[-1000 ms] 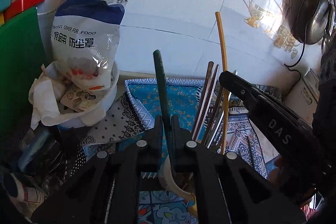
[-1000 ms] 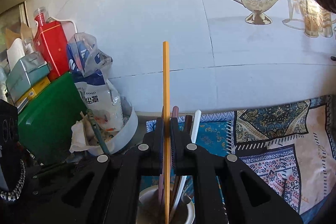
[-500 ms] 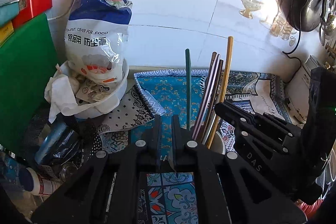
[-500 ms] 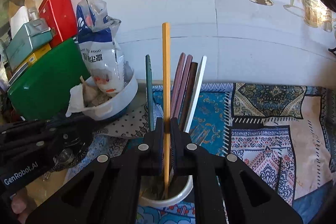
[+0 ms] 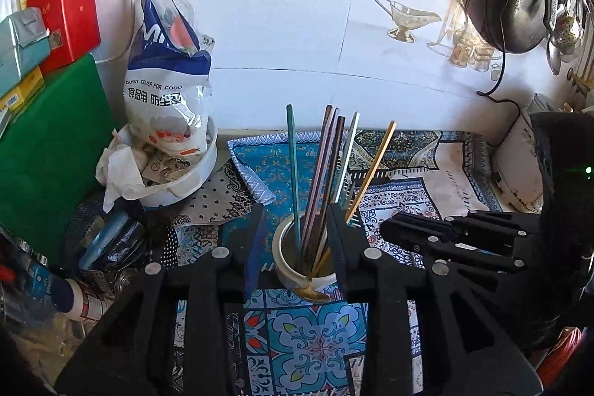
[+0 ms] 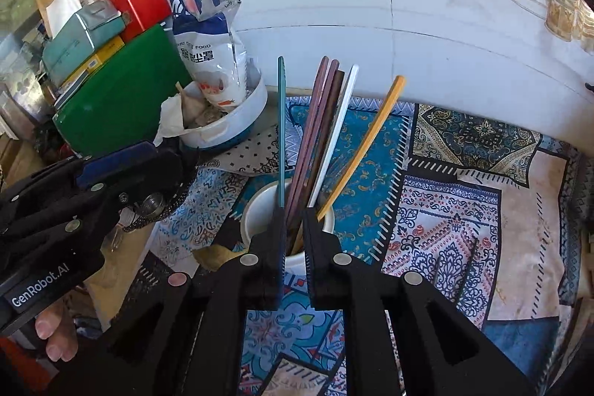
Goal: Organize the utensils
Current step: 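Move both tools back to the last two dark chopsticks on the mat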
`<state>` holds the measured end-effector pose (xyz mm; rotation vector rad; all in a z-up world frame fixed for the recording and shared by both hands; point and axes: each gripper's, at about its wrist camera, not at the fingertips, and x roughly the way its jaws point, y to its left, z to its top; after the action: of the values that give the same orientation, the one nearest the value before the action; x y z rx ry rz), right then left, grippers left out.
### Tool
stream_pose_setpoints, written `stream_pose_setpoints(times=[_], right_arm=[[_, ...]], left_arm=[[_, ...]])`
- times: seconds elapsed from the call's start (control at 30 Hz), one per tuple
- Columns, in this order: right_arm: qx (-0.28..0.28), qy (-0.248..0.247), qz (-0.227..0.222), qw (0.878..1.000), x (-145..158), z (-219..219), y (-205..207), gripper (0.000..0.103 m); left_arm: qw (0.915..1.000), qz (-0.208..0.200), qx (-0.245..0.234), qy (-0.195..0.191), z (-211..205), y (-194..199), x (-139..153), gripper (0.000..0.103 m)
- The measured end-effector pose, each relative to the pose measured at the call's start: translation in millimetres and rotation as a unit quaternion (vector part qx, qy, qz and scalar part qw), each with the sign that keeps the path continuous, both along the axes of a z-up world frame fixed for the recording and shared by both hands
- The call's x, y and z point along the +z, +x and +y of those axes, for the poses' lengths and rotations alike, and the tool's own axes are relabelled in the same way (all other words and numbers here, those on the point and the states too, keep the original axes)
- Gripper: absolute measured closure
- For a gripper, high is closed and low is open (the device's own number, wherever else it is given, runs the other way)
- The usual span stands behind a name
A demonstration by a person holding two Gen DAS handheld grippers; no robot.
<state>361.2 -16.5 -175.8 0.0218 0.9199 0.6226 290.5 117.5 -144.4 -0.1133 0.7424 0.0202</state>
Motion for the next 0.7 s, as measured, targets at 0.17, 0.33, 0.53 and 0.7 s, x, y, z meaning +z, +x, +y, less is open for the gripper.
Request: stream_pose_setpoints(times=[0.17, 0.33, 0.53, 0.7], right_arm=[[-0.008, -0.007, -0.019, 1.000, 18.3, -26.4, -14.5, 0.080], [-0.021, -0.013, -0.029, 0.999, 29.3, -56.3, -22.9, 0.072], [-0.049, -0.040, -0.034, 0.997, 21.3, -92.8, -25.8, 0.061], [-0.072, -0.080, 0.015, 0.994, -22.0, -120.0, -12.0, 0.060]], left_arm=[[0.9999, -0.011, 0.001, 0.006, -20.7, -12.2, 15.0, 0.061], [0.9996, -0.020, -0.005, 0.017, -45.8, -19.5, 23.7, 0.052], [0.9994, -0.018, -0.017, 0.024, -78.0, -17.5, 22.6, 0.041], [0.9992, 0.011, -0.027, 0.027, -100.9, -9.1, 5.9, 0.034]])
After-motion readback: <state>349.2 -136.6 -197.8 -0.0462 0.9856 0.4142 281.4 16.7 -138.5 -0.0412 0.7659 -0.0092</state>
